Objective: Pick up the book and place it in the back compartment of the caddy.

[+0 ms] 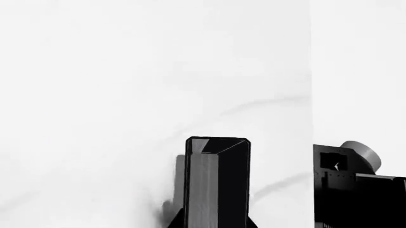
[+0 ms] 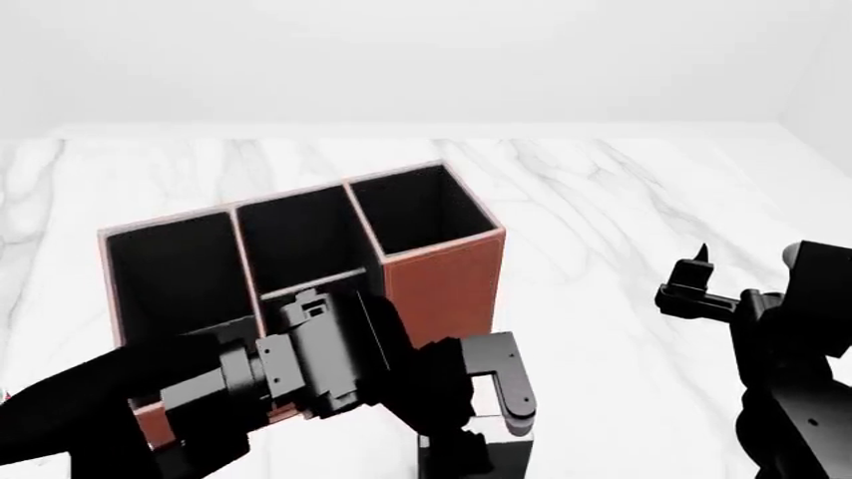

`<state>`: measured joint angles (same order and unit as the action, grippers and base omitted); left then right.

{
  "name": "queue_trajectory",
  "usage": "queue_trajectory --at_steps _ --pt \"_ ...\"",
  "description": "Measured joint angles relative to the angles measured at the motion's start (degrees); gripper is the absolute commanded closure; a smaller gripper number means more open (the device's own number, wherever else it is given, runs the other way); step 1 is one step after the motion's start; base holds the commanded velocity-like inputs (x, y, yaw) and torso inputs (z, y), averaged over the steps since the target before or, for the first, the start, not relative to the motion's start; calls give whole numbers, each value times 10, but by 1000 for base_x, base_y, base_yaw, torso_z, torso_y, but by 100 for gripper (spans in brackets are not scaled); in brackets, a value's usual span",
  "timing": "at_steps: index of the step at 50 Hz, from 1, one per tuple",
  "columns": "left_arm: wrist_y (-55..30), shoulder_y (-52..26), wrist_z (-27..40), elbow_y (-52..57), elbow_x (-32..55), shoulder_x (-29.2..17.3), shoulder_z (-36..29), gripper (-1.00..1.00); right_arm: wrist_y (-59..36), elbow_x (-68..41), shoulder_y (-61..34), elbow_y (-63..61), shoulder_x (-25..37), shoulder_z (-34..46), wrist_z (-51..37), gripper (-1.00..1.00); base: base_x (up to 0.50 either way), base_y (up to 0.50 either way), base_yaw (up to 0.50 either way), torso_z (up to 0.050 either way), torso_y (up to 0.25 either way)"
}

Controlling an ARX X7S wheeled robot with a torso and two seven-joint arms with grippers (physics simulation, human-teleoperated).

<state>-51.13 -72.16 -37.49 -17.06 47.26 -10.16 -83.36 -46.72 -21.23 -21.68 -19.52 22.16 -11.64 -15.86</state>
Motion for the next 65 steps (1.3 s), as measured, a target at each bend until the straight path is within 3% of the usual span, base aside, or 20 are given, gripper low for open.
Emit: queue_trajectory --at_steps 10,19,35,45,65 --pt "-181 -86 126 180 158 -87 90 100 2 0 -5 4 -1 4 -1 -100 0 0 0 0 0" --pt "-295 -183 240 257 313 -144 159 100 6 0 -7 11 -2 7 0 -100 0 0 0 0 0" --pt "-362 -351 356 261 481 -215 117 100 6 -3 -9 14 -1 5 -3 -100 0 0 0 0 1" --pt "-369 -432 379 251 534 -240 76 100 -1 -6 -12 7 1 1 -8 -100 0 0 0 0 1" --pt "-353 -535 323 211 519 -242 64 100 -9 -10 -15 0 4 -2 -15 -100 0 0 0 0 1"
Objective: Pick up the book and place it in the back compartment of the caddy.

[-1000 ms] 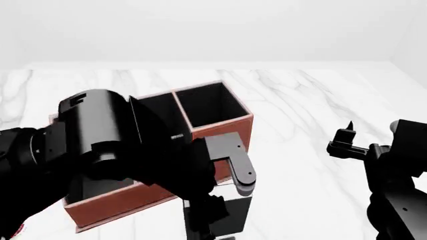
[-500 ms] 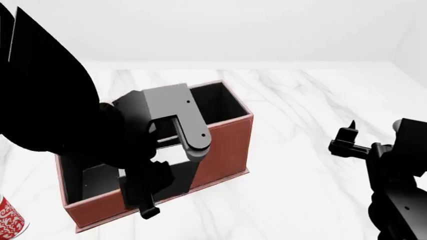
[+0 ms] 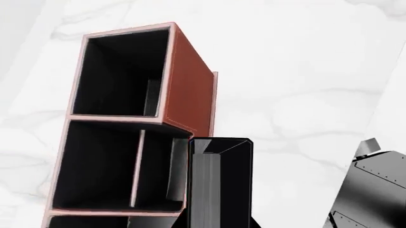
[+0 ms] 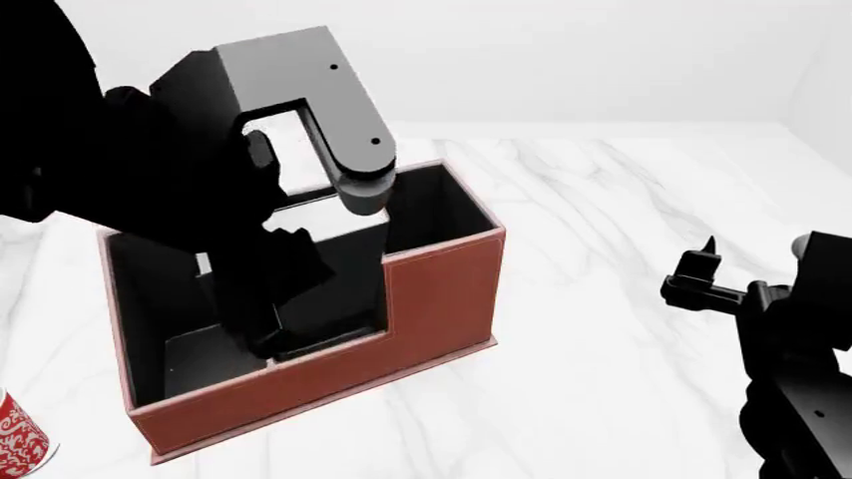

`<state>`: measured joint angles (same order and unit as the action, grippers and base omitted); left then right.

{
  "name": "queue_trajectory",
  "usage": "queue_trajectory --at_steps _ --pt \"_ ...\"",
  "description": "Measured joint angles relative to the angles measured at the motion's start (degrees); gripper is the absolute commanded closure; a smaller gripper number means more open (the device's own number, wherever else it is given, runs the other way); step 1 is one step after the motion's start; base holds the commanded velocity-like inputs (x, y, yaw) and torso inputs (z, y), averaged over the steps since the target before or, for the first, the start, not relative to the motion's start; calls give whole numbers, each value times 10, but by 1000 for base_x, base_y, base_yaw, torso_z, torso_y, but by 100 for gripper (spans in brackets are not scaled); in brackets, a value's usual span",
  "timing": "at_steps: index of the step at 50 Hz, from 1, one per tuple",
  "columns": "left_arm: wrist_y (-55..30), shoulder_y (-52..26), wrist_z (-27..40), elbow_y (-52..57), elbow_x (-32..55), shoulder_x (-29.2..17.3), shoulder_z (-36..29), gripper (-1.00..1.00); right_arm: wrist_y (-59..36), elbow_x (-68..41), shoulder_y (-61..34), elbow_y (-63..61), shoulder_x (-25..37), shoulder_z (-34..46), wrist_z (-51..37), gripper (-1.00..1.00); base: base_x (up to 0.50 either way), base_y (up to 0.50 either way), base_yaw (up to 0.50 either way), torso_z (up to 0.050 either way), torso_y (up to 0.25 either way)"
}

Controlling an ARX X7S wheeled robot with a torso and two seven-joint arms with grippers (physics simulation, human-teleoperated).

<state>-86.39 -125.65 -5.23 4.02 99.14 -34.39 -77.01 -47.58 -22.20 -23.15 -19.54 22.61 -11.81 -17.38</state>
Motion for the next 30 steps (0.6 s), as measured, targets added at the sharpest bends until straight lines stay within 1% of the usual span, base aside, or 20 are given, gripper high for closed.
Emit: queue_trajectory --at_steps 14,30 --pt "2 -44 -29 -26 -17 7 9 100 -3 -2 -2 -3 1 1 -3 -100 0 0 0 0 1" --pt "91 -5 -120 -71 -153 40 -30 100 0 -4 0 -2 1 0 -5 -100 0 0 0 0 1"
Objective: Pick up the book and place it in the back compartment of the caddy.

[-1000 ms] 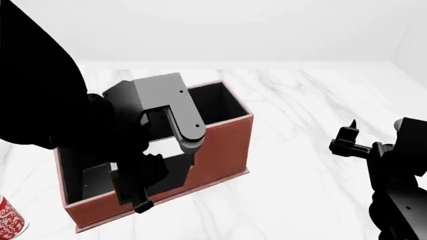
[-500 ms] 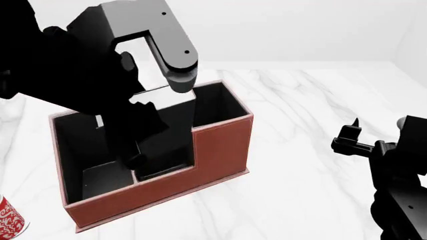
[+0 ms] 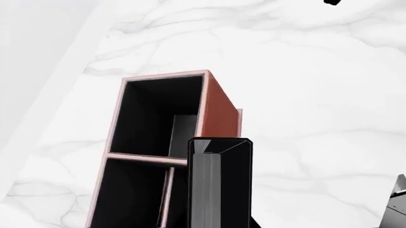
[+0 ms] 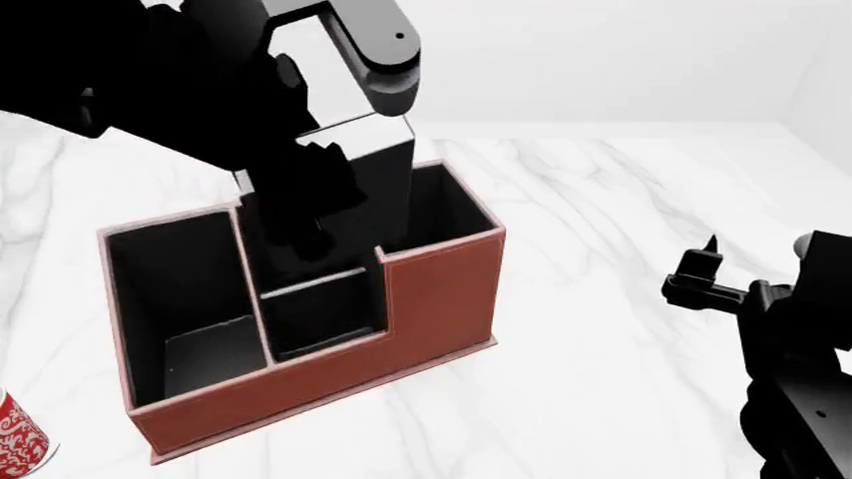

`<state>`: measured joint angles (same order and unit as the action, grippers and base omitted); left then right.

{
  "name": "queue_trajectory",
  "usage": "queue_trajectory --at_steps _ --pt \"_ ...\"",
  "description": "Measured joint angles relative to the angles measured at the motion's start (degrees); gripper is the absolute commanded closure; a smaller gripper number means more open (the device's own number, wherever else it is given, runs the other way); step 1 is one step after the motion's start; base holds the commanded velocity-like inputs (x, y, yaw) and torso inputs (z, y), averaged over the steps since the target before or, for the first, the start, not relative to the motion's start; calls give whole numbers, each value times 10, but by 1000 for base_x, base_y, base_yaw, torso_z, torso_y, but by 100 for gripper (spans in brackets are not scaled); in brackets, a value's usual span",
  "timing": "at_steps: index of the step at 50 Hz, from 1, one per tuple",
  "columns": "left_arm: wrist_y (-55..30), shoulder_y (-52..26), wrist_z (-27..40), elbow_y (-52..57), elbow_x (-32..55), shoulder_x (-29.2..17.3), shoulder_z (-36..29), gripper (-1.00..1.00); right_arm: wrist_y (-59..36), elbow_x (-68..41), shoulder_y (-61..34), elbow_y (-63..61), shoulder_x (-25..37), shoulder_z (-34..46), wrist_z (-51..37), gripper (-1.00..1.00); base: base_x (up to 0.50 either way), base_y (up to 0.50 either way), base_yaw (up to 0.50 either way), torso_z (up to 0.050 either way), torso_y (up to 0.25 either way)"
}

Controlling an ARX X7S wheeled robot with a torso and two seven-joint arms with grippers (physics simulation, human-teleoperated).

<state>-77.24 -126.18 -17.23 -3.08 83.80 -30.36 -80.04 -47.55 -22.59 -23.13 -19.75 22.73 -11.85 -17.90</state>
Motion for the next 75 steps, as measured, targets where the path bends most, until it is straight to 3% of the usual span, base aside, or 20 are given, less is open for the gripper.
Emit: queue_trajectory --at_steps 15,75 --pt "45 31 -37 -34 -84 20 -38 100 8 -1 5 5 -1 -2 0 -100 0 0 0 0 1" --pt "74 68 -50 -56 -147 15 -72 100 22 -6 10 16 1 -1 -3 -100 0 0 0 0 1"
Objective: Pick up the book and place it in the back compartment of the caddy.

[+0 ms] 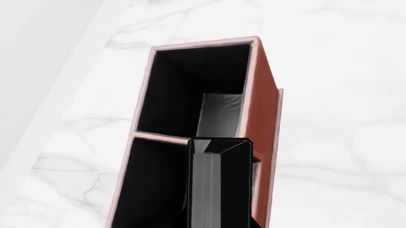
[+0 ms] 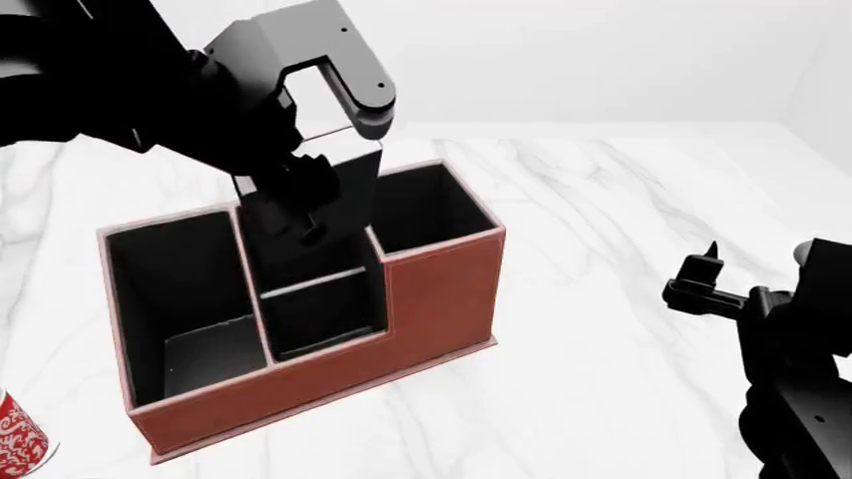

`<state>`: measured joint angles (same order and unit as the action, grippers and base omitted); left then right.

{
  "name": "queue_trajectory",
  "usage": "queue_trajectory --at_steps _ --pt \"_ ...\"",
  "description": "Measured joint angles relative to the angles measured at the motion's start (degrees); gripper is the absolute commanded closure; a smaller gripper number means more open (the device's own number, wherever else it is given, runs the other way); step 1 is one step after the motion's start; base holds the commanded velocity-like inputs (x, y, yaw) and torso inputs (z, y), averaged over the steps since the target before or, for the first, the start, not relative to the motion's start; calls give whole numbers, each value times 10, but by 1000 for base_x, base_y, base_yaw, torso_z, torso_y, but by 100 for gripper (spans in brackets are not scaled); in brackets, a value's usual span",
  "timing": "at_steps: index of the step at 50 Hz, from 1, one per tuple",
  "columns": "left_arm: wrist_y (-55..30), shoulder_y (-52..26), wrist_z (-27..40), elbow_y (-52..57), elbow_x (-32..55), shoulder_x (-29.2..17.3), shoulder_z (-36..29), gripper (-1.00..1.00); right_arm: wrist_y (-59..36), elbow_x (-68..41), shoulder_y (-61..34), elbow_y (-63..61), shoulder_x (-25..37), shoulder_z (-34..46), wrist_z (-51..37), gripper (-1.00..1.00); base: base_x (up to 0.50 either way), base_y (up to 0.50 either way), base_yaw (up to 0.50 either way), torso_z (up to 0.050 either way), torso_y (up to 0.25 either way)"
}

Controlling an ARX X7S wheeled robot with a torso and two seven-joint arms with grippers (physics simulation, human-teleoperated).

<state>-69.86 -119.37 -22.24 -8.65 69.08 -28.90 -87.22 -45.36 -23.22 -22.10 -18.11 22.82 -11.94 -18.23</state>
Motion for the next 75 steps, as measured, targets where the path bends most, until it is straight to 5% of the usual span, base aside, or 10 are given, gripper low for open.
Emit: queue_trajectory --at_steps 75 --pt "92 112 -32 -53 -76 21 -50 100 11 -6 5 10 3 3 -7 -100 0 0 0 0 1"
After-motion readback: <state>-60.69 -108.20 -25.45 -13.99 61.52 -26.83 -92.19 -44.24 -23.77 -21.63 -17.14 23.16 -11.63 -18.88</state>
